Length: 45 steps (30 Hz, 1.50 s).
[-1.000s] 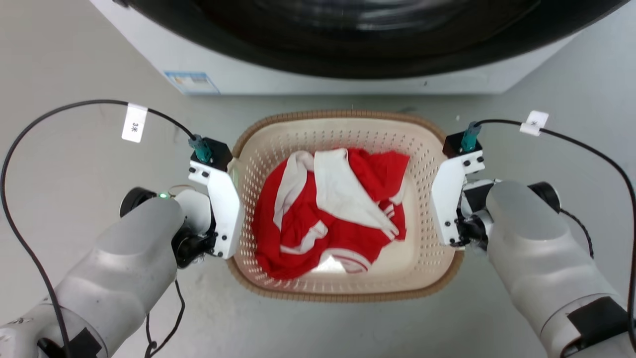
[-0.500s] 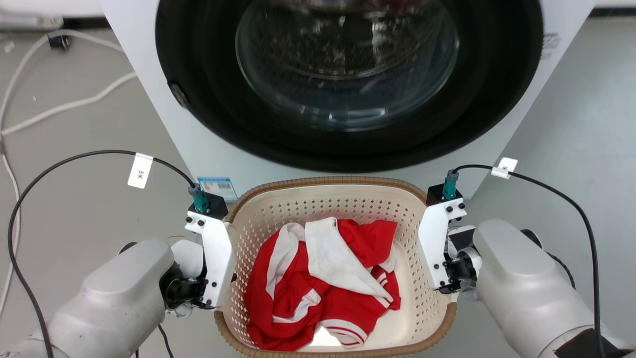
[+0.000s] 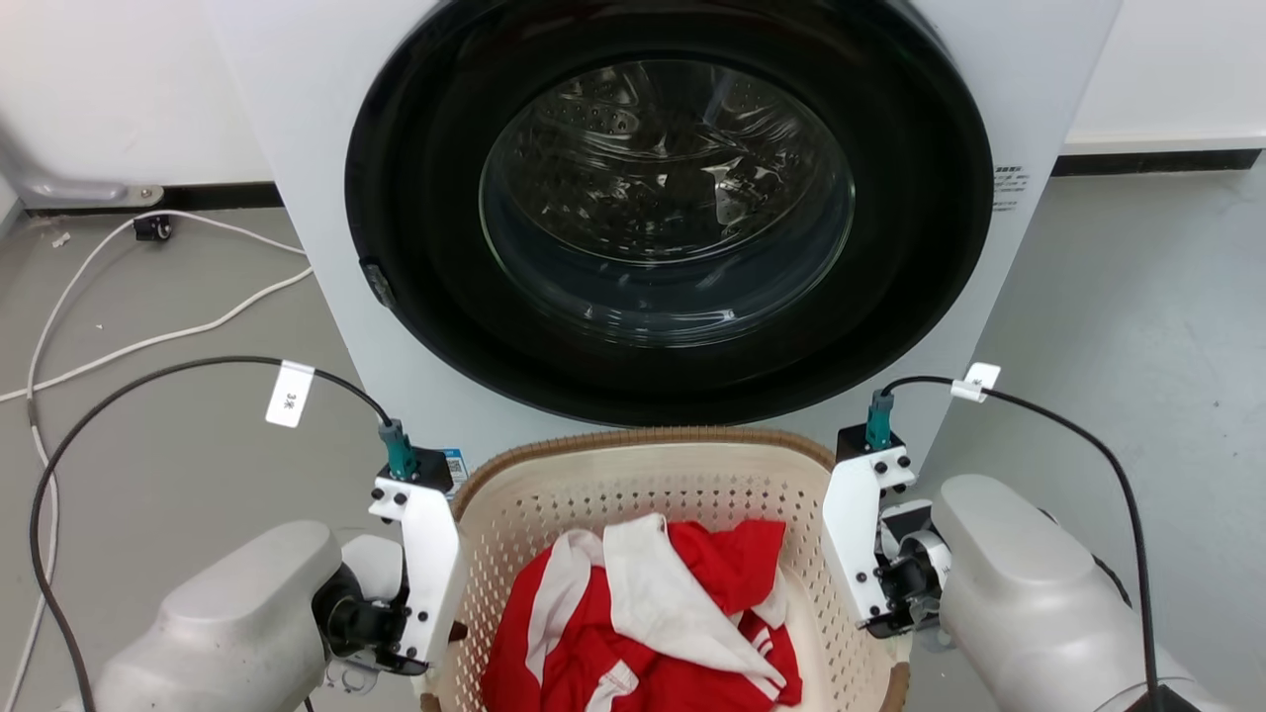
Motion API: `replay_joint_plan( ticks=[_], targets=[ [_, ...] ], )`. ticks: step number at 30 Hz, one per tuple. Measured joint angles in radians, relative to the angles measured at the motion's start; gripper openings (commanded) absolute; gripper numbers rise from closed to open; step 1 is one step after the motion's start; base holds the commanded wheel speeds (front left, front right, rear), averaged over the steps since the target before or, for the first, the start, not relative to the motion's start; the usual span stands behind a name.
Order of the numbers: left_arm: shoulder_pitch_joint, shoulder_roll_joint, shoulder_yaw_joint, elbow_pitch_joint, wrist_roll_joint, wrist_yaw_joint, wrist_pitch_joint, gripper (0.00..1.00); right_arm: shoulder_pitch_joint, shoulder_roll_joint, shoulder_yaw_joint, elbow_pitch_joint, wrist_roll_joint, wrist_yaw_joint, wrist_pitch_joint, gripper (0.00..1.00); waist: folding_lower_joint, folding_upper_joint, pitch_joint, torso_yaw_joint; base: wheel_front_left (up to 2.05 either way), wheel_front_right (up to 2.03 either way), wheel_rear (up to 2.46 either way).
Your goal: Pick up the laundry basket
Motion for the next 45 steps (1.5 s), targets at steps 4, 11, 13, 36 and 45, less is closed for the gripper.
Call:
replay_joint_plan(
  ticks=[4,11,13,36,45],
  targets=[
    [0.007,-0.002,-0.001,-0.003,-0.002,0.0,0.024,0.0,0.002,-0.001,0.023,-0.002,0.011,0.0,0.02,0.0,0.0,0.0,-0.005,-0.007,0.0,0.0,0.0],
    [0.012,-0.015,-0.004,-0.002,0.003,0.0,0.055,0.0,0.015,-0.005,0.057,-0.006,0.04,-0.001,0.054,0.0,0.0002,0.0,-0.01,-0.011,0.0,0.0,0.0],
    [0.012,-0.015,-0.004,-0.002,0.003,0.0,0.063,0.0,0.015,-0.006,0.065,-0.009,0.045,-0.001,0.056,0.0,0.0002,0.0,-0.011,-0.013,0.0,0.0,0.0],
    [0.018,-0.02,-0.004,0.009,-0.005,0.001,0.089,0.0,0.005,-0.005,0.107,0.015,0.096,-0.001,0.035,0.0,0.0003,0.0,-0.01,-0.022,0.0,0.0,0.0],
    [0.018,-0.022,-0.004,0.013,-0.006,0.001,0.088,0.0,-0.005,-0.006,0.131,0.023,0.12,-0.001,0.029,0.0,0.0003,-0.0001,-0.003,-0.021,0.0,0.0,0.0]
  ],
)
